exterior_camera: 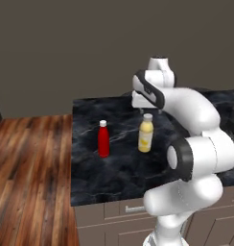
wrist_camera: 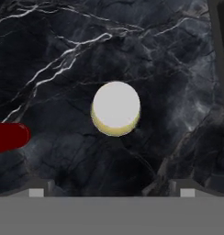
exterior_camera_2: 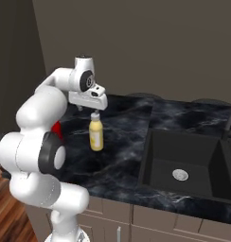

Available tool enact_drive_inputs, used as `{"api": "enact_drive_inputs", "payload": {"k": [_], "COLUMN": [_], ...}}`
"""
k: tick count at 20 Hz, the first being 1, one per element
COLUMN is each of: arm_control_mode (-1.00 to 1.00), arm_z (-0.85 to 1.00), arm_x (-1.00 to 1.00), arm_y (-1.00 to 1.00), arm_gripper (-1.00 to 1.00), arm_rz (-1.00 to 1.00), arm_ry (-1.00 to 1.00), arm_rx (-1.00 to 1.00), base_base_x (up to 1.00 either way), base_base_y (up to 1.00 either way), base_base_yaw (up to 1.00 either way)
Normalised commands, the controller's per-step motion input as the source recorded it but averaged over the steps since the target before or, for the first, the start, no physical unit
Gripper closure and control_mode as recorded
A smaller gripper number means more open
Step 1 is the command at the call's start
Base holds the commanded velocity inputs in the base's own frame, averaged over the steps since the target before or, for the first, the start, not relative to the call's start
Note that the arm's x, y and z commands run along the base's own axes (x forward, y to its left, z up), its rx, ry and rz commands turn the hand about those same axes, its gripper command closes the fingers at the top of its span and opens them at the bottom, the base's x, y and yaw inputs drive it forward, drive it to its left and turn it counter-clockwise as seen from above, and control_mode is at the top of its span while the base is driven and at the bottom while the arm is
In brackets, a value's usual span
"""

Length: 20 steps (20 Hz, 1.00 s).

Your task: Move the drinks to the dining counter.

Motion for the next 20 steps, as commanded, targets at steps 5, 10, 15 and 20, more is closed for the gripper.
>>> {"api": "enact_drive_inputs", "payload": {"k": [5, 10, 15, 20], "arm_control_mode": [-1.00, -1.00, -1.00, -1.00], "arm_z": [0.00, 0.00, 0.00, 0.03], "arm_x": [-0.50, -0.68, -0.63, -0.52], "arm_y": [0.06, 0.01, 0.00, 0.07], "arm_gripper": [-1.00, -1.00, -1.00, -1.00], "arm_rz": [0.06, 0.05, 0.06, 0.08], "arm_ry": [0.00, -0.05, -0.12, -0.18], "arm_rx": [0.00, 0.01, 0.00, 0.00], "base_base_x": [0.00, 0.00, 0.00, 0.00], "base_base_y": [0.00, 0.00, 0.00, 0.00], "base_base_yaw": [0.00, 0.00, 0.00, 0.00]}}
